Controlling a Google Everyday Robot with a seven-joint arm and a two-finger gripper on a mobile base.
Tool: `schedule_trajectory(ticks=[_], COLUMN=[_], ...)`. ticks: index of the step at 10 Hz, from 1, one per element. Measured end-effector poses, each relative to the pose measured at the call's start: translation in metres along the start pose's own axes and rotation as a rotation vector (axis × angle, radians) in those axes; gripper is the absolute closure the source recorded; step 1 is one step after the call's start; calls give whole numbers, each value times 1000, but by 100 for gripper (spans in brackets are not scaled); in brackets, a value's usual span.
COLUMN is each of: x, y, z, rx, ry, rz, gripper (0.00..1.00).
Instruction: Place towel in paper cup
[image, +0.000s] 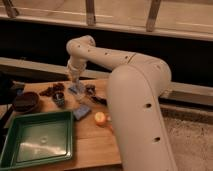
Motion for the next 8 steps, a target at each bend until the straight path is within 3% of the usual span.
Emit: schedule_trajectory(ticks=[3, 8], x=[4, 19], y=[-12, -11], z=[11, 27], rx=[14, 3], ry=[33, 79], rz=[30, 45], gripper=[34, 30])
